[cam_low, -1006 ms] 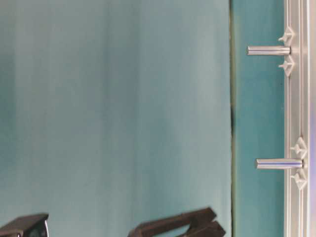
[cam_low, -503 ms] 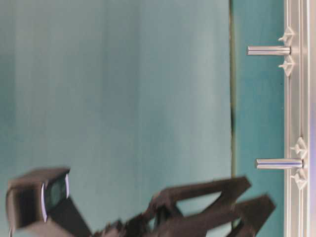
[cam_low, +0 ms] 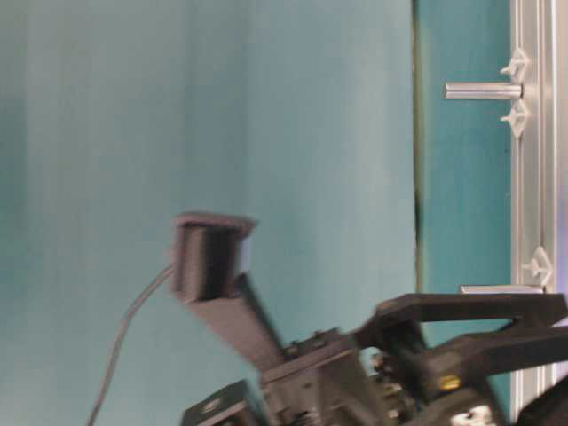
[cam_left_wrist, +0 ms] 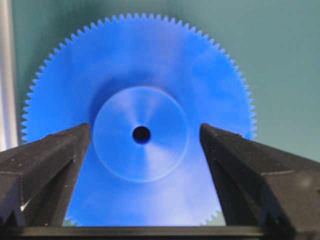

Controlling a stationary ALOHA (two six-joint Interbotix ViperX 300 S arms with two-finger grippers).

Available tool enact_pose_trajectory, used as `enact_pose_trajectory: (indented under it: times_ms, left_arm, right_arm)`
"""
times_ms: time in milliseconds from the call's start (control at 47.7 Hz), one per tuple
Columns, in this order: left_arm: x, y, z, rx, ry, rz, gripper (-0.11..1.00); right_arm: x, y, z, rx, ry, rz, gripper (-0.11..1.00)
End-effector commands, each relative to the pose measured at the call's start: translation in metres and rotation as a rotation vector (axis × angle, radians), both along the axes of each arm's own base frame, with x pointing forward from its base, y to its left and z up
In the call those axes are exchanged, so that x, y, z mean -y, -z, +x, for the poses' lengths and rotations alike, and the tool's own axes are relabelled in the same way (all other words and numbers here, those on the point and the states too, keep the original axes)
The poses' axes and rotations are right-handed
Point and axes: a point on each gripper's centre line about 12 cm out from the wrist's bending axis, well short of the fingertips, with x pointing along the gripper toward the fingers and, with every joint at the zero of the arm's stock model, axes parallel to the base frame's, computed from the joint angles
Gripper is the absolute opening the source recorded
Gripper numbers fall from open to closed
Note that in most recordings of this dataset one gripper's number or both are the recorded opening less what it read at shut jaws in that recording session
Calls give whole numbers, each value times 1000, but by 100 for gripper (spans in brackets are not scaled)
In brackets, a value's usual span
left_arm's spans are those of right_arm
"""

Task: Insert the large gear onto the shaft.
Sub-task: 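Close the left gripper on the blue gear's hub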

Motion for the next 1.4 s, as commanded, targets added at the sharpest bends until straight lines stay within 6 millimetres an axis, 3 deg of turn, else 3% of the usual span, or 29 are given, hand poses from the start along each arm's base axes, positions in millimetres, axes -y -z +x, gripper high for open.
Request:
enact_pose_trajectory:
  times_ms: [0,419,1383]
  left_arm:
    - [3,-11,7,34,6,-2,92]
    - [1,11,7,-41,3,8,92]
    - [-6,31,9,-89,-28,7,92]
  right_arm:
    - [0,-8,2,21,5,8,14]
    - [0,-6,2,18,5,8,14]
    - [0,-6,2,21,6,11,14]
